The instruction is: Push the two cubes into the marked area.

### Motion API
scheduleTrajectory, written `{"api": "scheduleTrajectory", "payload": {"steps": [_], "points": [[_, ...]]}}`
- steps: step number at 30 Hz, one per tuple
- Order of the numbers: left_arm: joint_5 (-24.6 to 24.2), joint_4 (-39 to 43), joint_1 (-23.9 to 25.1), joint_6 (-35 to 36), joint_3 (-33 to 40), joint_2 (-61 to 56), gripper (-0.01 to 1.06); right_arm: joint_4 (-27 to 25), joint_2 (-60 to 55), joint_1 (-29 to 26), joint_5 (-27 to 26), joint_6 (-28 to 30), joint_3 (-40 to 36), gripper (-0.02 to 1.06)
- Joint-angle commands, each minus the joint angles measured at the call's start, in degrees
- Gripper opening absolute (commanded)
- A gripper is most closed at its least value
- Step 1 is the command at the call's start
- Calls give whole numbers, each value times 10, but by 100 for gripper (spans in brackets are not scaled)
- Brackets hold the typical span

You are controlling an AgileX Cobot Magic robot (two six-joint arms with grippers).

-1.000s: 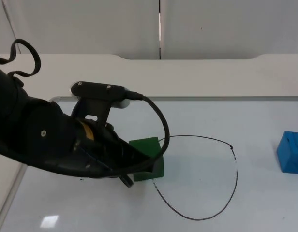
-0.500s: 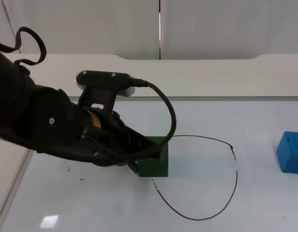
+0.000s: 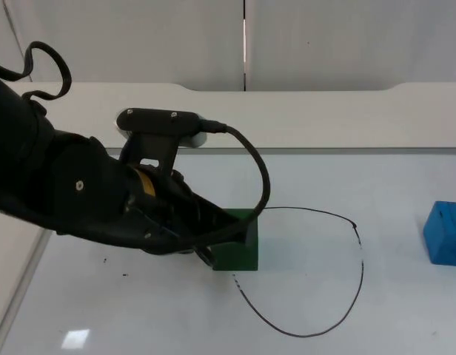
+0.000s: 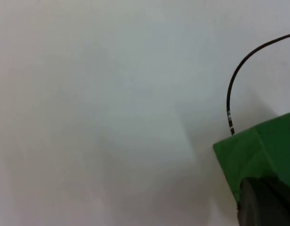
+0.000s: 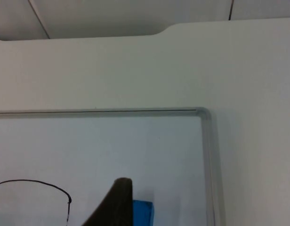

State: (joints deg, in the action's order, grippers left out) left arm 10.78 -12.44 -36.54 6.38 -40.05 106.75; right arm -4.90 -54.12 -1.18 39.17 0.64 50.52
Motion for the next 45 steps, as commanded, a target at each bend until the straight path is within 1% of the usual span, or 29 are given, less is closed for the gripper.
{"api": "scheduleTrajectory", "payload": {"steps": [1, 7, 14, 17, 19, 21, 23, 36, 45], "points": [[6, -4, -9, 5, -2, 1, 0, -2, -1, -2, -5, 4, -3, 105], [32, -4, -35, 5, -2, 1, 0, -2, -1, -2, -4, 4, -3, 105], [36, -7, -33, 5, -2, 6, 0, -2, -1, -2, 1, 4, -3, 105], [52, -14, -33, 5, -7, 35, 0, -2, -1, -2, 1, 5, -3, 105], [44, -13, -33, 5, -13, 41, 0, -2, -1, -2, 1, 5, -3, 105], [24, 0, -33, 5, -31, 43, 0, -2, -1, -2, 1, 6, -3, 105], [18, 1, -36, 3, -43, 43, 0, -2, -1, -2, 1, 7, -3, 105], [19, 16, -36, 3, -43, 46, 0, 0, -1, -2, 0, 7, -3, 105], [31, 27, -52, 3, -43, 46, 0, 1, -1, -2, 0, 7, -3, 105]]}}
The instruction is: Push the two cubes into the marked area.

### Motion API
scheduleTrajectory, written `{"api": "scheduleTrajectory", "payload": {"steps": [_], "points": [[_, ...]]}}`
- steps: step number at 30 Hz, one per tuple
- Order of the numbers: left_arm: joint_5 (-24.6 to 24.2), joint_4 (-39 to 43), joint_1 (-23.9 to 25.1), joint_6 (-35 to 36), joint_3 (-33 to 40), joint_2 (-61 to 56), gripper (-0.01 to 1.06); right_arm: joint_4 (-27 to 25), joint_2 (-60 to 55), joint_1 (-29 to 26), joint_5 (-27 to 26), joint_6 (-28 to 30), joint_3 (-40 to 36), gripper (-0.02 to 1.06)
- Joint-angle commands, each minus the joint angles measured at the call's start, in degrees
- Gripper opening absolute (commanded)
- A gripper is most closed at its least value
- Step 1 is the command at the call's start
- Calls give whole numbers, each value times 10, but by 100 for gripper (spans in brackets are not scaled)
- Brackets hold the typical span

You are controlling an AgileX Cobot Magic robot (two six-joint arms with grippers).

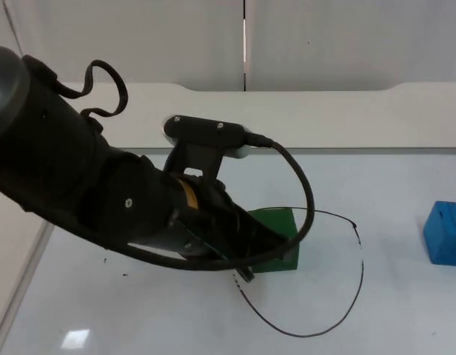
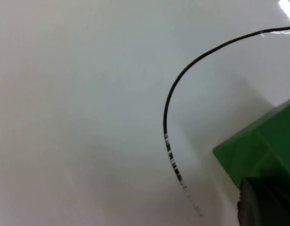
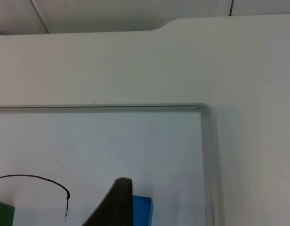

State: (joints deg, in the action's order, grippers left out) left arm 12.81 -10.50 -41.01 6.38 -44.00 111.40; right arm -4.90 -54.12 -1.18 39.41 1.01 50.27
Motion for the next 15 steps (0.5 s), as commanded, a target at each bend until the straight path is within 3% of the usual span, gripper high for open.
{"api": "scheduleTrajectory", "payload": {"steps": [1, 15], "points": [[10, 7, -7, 3, -3, -1, 0, 1, -1, -2, -2, 3, 0, 105], [10, 11, -7, 3, -3, -1, 0, 1, -1, -2, -2, 3, 0, 105]]}}
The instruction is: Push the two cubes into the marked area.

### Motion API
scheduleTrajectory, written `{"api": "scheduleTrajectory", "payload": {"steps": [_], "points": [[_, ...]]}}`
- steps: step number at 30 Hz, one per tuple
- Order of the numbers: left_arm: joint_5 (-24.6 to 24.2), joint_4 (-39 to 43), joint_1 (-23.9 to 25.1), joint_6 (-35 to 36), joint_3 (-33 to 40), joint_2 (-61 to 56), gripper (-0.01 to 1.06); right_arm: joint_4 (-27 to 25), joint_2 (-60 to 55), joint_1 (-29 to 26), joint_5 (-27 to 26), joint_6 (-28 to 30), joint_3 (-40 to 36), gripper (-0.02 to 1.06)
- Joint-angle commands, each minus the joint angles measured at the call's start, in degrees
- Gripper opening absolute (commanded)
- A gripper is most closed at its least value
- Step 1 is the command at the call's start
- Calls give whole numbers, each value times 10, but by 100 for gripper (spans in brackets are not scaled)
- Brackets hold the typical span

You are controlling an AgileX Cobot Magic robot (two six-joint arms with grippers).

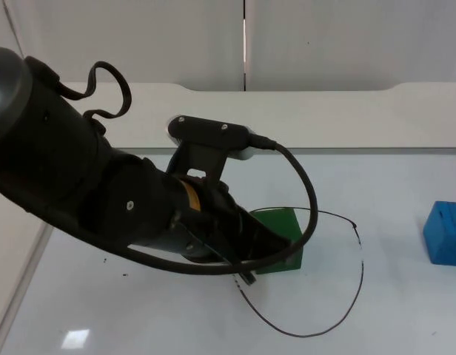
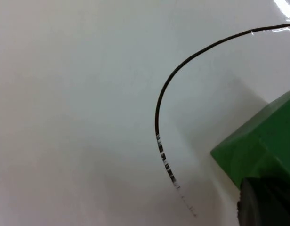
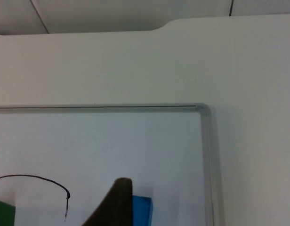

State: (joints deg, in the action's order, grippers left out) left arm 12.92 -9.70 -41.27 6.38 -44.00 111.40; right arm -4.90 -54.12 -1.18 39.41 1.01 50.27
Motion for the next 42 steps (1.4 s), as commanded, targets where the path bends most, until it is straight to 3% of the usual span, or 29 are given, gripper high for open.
{"api": "scheduleTrajectory", "payload": {"steps": [1, 25, 34, 42], "points": [[9, 3, -5, 3, -3, -1, 0, 1, -1, -2, -2, 3, 0, 105], [-17, 1, 18, -13, -3, -23, 0, 1, -1, -2, 0, 5, 0, 105], [-76, 1, 93, -53, -2, -86, 0, 1, -1, -2, 0, 5, 0, 105], [-79, 1, 166, -76, 36, -146, 0, 1, -1, -2, 0, 5, 0, 105]]}}
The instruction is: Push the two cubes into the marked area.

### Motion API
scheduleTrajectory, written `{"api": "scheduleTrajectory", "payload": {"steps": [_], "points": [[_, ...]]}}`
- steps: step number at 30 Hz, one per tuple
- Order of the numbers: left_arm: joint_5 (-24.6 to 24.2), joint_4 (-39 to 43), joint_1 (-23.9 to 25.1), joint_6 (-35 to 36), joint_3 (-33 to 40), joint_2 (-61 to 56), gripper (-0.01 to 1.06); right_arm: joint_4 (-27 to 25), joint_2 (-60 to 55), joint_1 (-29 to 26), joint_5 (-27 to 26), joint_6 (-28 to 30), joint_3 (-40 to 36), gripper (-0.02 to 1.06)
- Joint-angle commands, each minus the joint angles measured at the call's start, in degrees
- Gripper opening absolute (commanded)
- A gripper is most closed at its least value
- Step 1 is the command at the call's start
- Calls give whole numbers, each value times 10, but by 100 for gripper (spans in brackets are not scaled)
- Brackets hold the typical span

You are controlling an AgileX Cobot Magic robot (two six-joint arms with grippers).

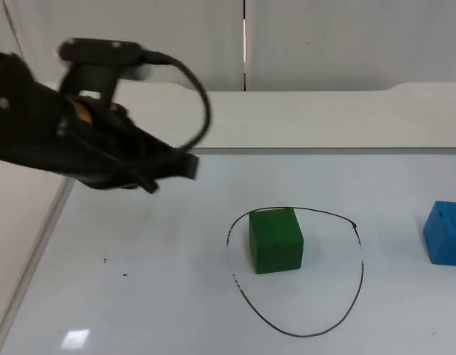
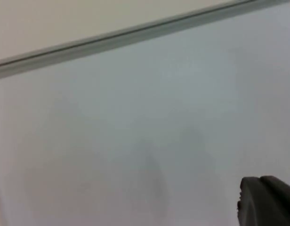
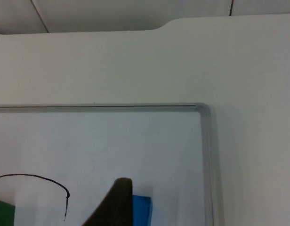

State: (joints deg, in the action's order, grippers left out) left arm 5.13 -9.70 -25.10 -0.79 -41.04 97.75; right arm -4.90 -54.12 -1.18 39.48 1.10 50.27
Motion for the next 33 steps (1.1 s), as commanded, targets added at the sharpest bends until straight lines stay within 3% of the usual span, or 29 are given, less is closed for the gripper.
{"api": "scheduleTrajectory", "payload": {"steps": [1, 12, 20, 25, 33], "points": [[-1, 3, 17, -5, 15, -18, 0, 1, -1, -2, -1, 4, 0, 105], [23, 3, 122, -9, 114, -119, 0, -2, -1, -2, -3, 4, 0, 105], [36, -1, 132, -9, 166, -222, 0, -7, -1, -2, -3, 4, 0, 105], [9, -2, 132, -9, 189, -312, 0, -18, -1, -2, -3, 12, 0, 105], [-79, 9, 132, -9, 197, -477, 0, -20, -1, -2, -6, 13, -9, 105]]}}
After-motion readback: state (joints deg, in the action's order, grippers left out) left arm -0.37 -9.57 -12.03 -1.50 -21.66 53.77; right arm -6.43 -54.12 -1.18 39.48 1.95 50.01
